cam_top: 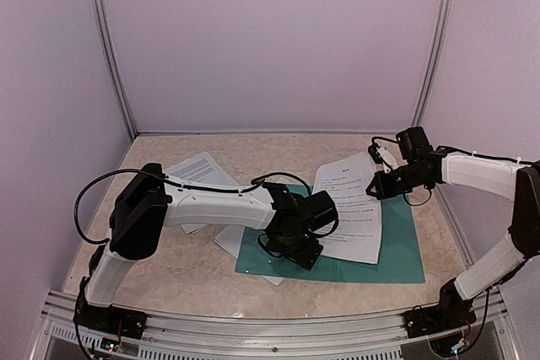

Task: Put the files into the folder
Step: Insert the folder to form pockets on the folder.

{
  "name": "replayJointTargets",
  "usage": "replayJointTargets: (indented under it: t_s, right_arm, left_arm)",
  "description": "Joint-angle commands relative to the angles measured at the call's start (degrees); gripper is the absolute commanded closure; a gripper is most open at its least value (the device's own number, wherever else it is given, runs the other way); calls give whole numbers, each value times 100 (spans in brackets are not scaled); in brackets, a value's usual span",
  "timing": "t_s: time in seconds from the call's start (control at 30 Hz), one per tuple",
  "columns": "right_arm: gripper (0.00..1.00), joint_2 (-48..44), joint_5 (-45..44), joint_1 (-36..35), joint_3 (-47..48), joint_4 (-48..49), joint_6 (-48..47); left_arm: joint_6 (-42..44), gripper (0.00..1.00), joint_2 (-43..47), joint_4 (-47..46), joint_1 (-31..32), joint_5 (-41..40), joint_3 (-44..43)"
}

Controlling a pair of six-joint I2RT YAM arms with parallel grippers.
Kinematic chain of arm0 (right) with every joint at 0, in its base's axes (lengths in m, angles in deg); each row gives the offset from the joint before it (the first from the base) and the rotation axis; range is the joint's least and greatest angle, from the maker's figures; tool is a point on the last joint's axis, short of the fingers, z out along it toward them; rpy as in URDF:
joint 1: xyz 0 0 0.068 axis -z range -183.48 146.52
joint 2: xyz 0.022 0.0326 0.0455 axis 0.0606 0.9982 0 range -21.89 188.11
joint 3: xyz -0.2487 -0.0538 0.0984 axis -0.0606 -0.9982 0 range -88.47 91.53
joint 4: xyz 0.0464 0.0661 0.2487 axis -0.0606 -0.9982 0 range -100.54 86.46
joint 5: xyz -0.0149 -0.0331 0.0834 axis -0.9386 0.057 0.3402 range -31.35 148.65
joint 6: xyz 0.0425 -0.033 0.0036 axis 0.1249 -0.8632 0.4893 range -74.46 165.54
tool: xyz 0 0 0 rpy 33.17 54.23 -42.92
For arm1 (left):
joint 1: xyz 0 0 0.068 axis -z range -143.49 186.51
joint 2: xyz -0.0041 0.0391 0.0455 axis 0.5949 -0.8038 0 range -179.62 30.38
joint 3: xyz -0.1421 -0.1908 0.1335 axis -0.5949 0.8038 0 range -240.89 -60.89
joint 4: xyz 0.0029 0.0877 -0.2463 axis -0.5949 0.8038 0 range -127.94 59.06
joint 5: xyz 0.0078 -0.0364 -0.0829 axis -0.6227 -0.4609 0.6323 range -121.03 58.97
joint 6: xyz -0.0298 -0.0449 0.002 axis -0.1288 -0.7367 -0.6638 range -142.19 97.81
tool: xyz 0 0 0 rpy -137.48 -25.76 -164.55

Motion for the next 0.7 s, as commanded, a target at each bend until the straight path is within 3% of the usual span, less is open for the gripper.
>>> replayJointTargets:
  t_s: [0.0, 0.13, 0.3, 0.43, 0.67]
  right_arm:
    - [100, -157, -17, -75, -14, -98, -56]
    - [100, -144, -16, -121, -20, -94, -50]
    - [100, -171, -32, -185, -16, -114, -59]
    - [100, -231, -30, -215, 2, -149, -54]
    - [100, -263, -5, -233, 33, -157, -68]
  left_arm:
    - [-139, 20, -354, 240, 114, 10, 108]
    - [-261, 9, -357, 119, 114, 114, 139]
    - [-362, 6, -263, -44, 114, 224, 195]
    - [-394, 7, -539, 247, 142, 63, -116]
    - [-578, 18, -806, 694, 170, -147, -276]
